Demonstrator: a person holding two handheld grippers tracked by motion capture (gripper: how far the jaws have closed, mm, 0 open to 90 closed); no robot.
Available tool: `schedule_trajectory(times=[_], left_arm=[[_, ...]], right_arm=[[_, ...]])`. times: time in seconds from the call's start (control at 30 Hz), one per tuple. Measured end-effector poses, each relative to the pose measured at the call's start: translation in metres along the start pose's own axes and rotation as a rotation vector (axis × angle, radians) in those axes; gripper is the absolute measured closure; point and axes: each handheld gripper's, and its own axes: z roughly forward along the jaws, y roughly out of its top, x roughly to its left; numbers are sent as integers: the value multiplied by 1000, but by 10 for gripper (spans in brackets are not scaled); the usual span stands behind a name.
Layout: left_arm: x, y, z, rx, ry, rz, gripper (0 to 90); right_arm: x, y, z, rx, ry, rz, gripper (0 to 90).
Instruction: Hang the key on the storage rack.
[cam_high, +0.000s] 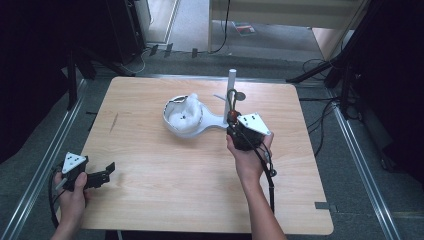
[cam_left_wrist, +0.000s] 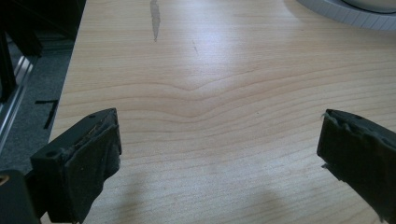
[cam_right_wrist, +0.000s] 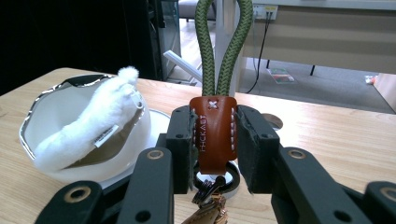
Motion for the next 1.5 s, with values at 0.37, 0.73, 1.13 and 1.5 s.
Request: schedule_trajectory(times=[0.37,0.73,1.13,1.5], left_arm=[[0,0,0,-1,0,-1,4],[0,0,0,-2,-1,-3,4],[-1,0,0,6,3,5,4],[-1,0,0,9,5,8,4]], right_arm=[[-2,-2,15,28,-7,0,689],[-3,-4,26,40,-2,14,681],[-7,-7,28,39,4,26,638],[-14,-11,18,39,-1,21,537]])
